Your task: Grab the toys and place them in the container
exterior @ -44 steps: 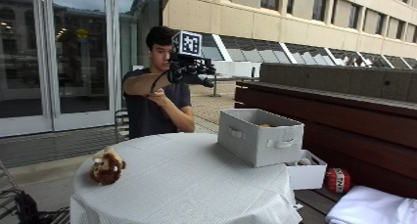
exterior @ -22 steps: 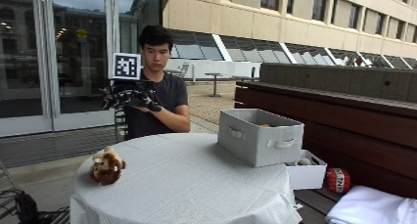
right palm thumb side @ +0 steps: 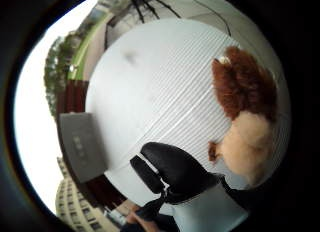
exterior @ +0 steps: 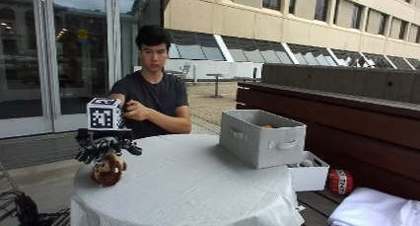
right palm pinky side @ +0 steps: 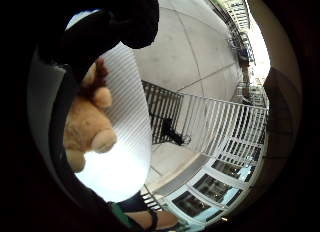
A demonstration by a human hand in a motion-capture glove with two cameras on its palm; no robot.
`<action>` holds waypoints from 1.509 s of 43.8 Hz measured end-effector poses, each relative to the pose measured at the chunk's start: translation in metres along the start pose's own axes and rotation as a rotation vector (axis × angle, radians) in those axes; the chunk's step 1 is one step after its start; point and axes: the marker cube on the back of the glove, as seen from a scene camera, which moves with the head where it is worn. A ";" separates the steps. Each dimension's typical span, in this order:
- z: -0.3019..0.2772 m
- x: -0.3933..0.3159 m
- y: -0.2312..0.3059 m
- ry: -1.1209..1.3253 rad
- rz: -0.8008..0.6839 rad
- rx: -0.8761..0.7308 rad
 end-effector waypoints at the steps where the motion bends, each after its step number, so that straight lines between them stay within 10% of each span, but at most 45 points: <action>1: 0.004 0.002 0.000 0.003 0.001 -0.013; 40: 0.023 0.017 0.003 0.121 0.121 -0.047; 66: -0.166 -0.119 0.030 0.056 -0.023 0.010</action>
